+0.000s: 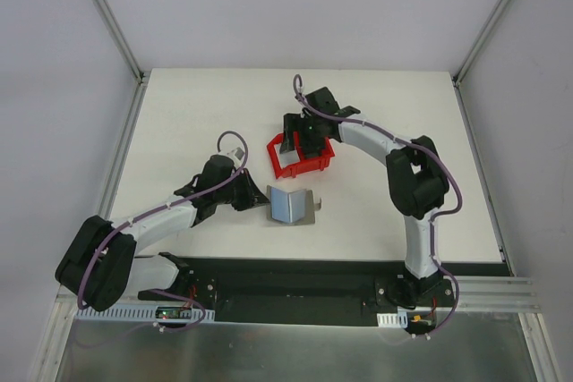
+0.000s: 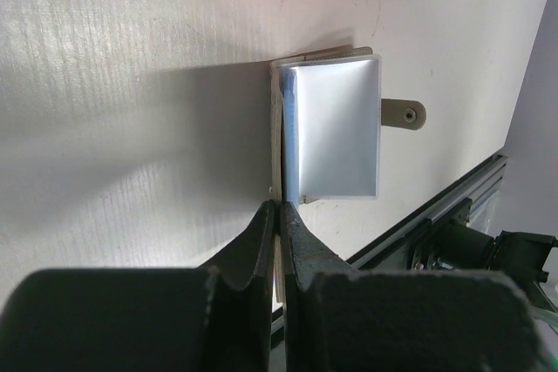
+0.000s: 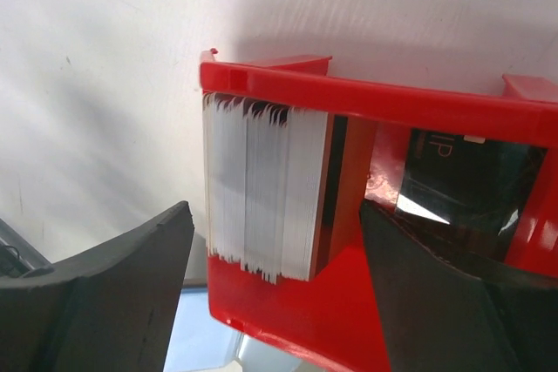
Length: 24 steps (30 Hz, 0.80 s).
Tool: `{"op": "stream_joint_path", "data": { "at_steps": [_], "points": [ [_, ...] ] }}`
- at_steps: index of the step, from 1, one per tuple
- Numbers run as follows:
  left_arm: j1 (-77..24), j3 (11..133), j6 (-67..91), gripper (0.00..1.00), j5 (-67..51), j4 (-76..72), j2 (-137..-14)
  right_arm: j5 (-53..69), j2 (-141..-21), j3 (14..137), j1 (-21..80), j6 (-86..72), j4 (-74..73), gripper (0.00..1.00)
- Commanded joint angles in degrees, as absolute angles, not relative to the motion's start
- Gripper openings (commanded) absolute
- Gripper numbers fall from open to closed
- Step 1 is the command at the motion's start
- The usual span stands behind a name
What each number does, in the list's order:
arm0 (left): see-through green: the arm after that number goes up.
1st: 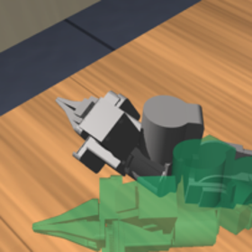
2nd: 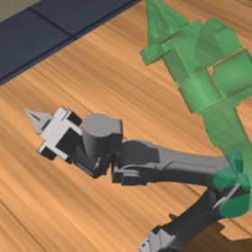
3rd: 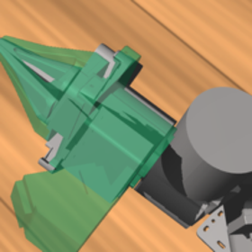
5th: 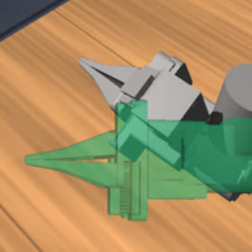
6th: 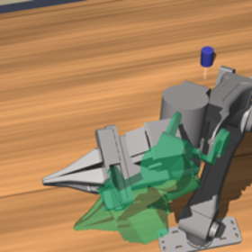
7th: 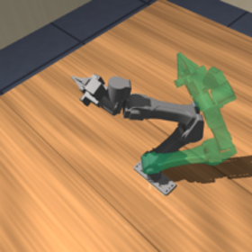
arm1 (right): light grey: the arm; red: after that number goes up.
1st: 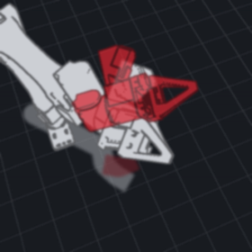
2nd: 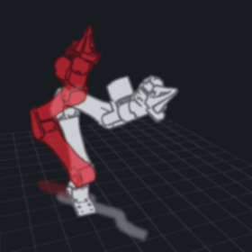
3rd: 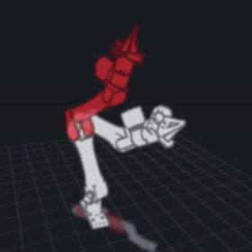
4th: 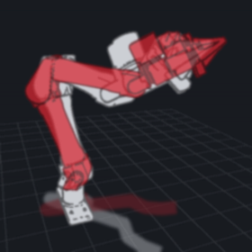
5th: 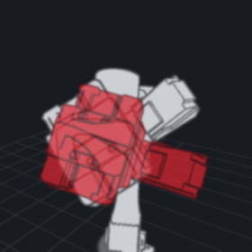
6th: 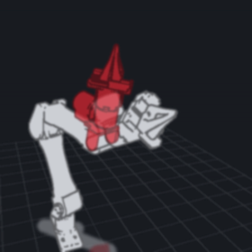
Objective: Put the credit cards into the card holder
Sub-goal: Turn over the card slot in the card holder, then pick up the credit card from the storage box.
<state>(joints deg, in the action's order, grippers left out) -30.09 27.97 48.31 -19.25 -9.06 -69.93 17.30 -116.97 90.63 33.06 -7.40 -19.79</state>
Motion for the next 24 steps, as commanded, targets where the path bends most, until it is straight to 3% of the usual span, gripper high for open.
{"op": "stream_joint_path", "data": {
  "at_steps": [1,9,24],
  "points": [
    [-30.8,29.9,46.8,0.00,-20.5,-9.0,-70.2,19.3,-119.1,93.6,32.5,-6.4,-20.1,0.80],
    [-30.8,29.7,46.8,0.00,-20.3,-8.9,-70.0,22.6,-119.7,94.2,32.3,-6.2,-19.5,0.79],
    [-30.8,30.1,46.7,0.00,-20.7,-9.0,-71.0,25.9,-117.6,93.8,32.1,-6.1,-18.6,0.50]
  ]
}}
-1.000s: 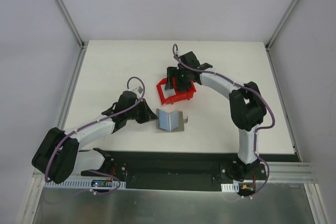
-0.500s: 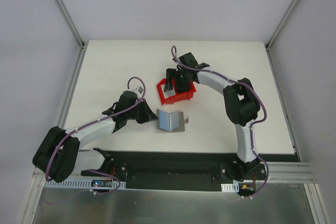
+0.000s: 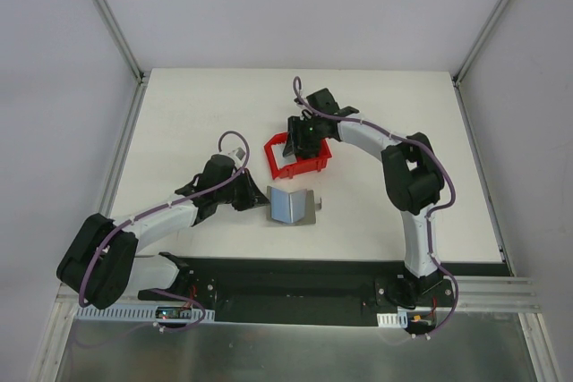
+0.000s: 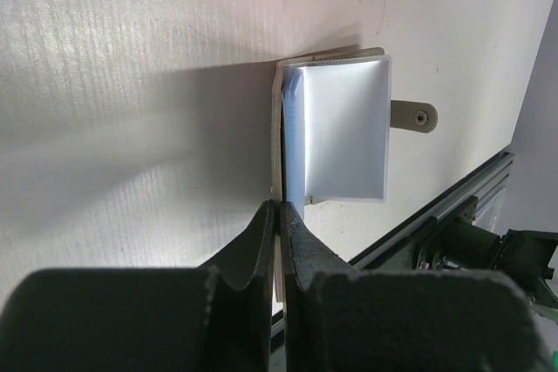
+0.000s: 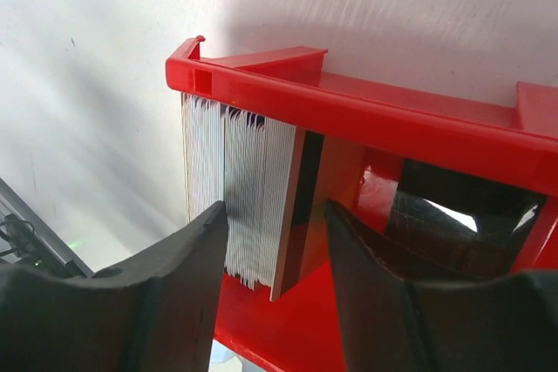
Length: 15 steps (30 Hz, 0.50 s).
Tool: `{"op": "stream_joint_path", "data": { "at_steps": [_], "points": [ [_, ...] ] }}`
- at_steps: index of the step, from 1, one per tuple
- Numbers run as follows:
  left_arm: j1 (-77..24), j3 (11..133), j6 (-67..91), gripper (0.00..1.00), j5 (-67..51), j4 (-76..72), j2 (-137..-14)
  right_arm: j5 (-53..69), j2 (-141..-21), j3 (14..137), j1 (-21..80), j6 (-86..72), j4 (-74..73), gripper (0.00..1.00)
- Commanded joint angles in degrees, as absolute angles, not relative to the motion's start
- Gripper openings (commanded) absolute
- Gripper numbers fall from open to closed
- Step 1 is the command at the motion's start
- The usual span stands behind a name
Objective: Put the credit cards into the card holder
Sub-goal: Pick up the credit card from the storage box.
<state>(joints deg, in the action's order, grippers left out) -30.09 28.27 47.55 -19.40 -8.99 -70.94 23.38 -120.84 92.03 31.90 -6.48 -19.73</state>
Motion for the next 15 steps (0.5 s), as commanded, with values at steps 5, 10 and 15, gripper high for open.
{"op": "stream_joint_path", "data": {
  "at_steps": [5,10,15],
  "points": [
    [-30.8,30.2,46.7,0.00,-20.7,-8.9,-71.4,25.9,-116.9,93.8,32.0,-6.0,-18.7,0.49],
    [-30.8,30.4,46.5,0.00,-20.9,-8.9,-71.8,26.1,-116.5,93.9,31.9,-6.2,-18.7,0.43],
    [-30.8,30.6,46.5,0.00,-21.0,-9.0,-72.3,26.4,-116.0,93.9,31.7,-6.2,-18.8,0.41]
  ]
}}
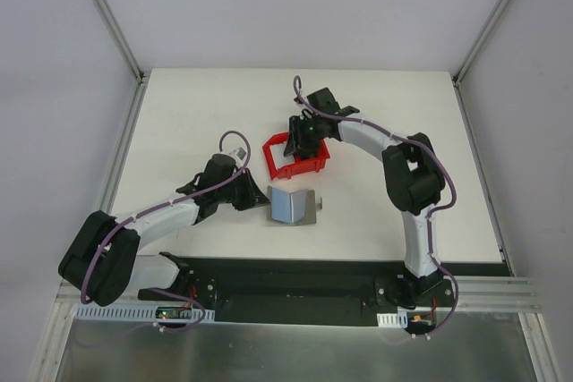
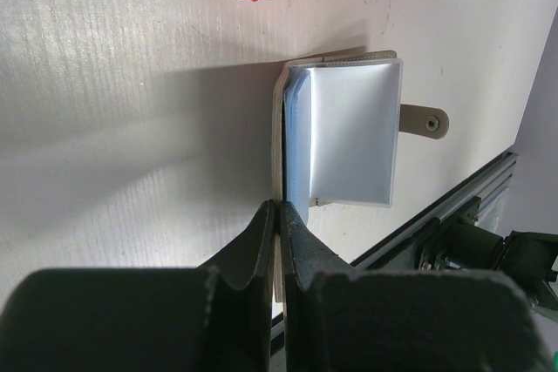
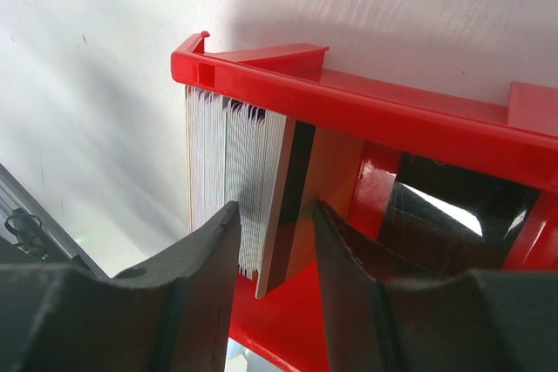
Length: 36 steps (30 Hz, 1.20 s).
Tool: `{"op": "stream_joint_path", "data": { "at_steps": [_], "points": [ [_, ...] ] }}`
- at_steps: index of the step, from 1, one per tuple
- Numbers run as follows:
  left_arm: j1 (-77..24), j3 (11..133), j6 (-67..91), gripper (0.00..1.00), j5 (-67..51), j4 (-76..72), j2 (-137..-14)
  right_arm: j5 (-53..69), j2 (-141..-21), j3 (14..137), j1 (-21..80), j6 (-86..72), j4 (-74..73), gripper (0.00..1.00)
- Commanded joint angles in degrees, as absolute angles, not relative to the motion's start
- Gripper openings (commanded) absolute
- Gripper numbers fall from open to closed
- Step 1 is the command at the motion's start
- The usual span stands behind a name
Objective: Put the credit cards into the card holder
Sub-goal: Pick up the credit card from the storage box.
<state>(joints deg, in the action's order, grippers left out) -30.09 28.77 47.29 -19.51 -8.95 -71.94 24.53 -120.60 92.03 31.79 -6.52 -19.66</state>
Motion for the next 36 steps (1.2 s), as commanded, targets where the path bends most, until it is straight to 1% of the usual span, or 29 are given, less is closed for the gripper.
{"op": "stream_joint_path", "data": {
  "at_steps": [1,8,14,24,31,32,36],
  "points": [
    [-30.8,30.6,46.5,0.00,-21.1,-9.1,-72.5,26.4,-116.0,93.8,31.8,-6.2,-18.8,0.41],
    [-30.8,30.6,46.6,0.00,-21.1,-9.0,-72.4,26.1,-115.5,93.9,31.8,-6.3,-18.8,0.38],
    [-30.8,30.6,46.5,0.00,-21.4,-9.0,-72.6,25.5,-115.2,93.6,31.6,-6.4,-19.0,0.32],
    [-30.8,30.8,46.5,0.00,-21.4,-9.0,-73.0,24.1,-113.9,93.5,31.4,-6.2,-19.5,0.18],
    [-30.8,30.7,46.4,0.00,-21.5,-9.1,-73.4,17.2,-113.6,95.4,31.3,-4.2,-23.1,0.02],
    [-30.8,30.6,46.4,0.00,-21.6,-9.0,-73.4,16.4,-113.6,95.6,31.2,-4.0,-23.4,0.00],
    [-30.8,30.3,46.5,0.00,-21.3,-9.1,-72.8,12.8,-112.2,96.2,31.3,-2.8,-23.7,0.00]
  ]
}}
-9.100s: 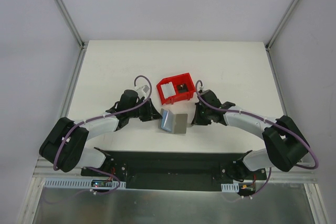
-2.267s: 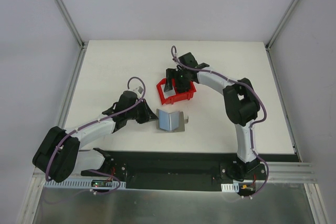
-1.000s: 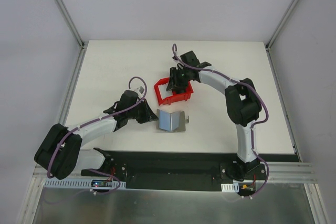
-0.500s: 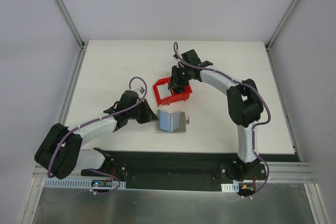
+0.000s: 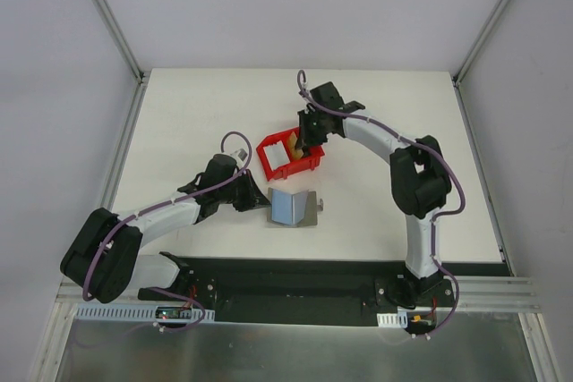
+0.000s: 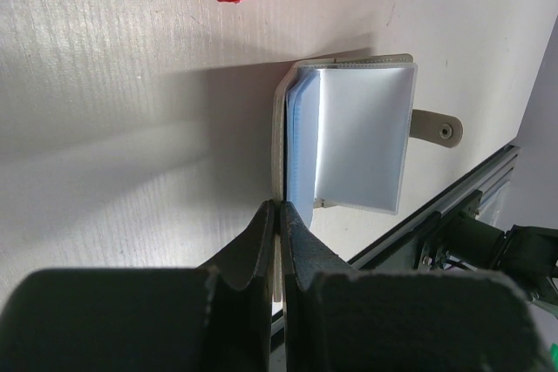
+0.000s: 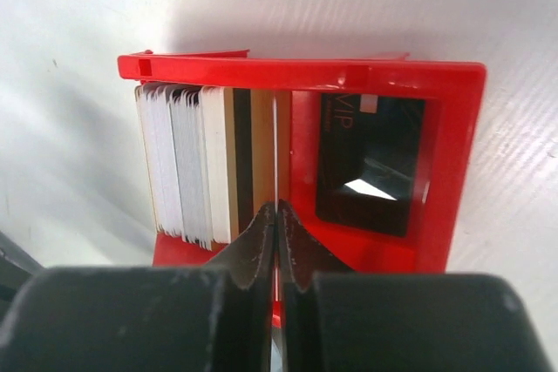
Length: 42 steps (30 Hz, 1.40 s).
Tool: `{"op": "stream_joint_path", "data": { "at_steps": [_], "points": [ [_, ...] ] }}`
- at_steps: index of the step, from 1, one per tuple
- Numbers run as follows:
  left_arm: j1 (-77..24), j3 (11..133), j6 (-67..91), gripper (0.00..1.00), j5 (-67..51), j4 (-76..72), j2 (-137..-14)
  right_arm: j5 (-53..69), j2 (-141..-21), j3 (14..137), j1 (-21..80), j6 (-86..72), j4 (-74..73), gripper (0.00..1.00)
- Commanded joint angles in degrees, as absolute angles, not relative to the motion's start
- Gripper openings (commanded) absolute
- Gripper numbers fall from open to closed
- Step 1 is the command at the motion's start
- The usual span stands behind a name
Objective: Put the credit cards into the card holder
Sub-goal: Pick up the credit card from the storage box, then insert the credit card into the card holder.
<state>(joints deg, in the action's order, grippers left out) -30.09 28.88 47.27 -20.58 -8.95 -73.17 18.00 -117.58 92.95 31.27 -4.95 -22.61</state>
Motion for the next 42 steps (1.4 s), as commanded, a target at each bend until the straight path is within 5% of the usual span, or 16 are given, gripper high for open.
{"op": "stream_joint_path", "data": {
  "at_steps": [1,10,20,32,42],
  "points": [
    [-30.8,30.2,46.5,0.00,-21.3,-9.1,-72.7,11.9,-111.5,96.1,31.3,-2.6,-23.7,0.00],
    [-30.8,29.8,46.6,0.00,-20.8,-9.0,-72.4,11.2,-101.4,90.3,30.9,-3.2,-20.7,0.00],
    [-30.8,28.8,47.5,0.00,-19.4,-9.5,-71.7,16.6,-81.0,59.6,37.2,-21.3,-0.3,0.00],
    [-30.8,25.2,49.3,0.00,-17.4,-11.9,-70.8,12.8,-80.3,36.3,45.8,-35.4,19.2,0.00],
    [-30.8,21.9,51.4,0.00,-16.8,-15.5,-72.3,11.2,-81.7,29.2,45.6,-38.4,27.1,0.00]
  ]
}}
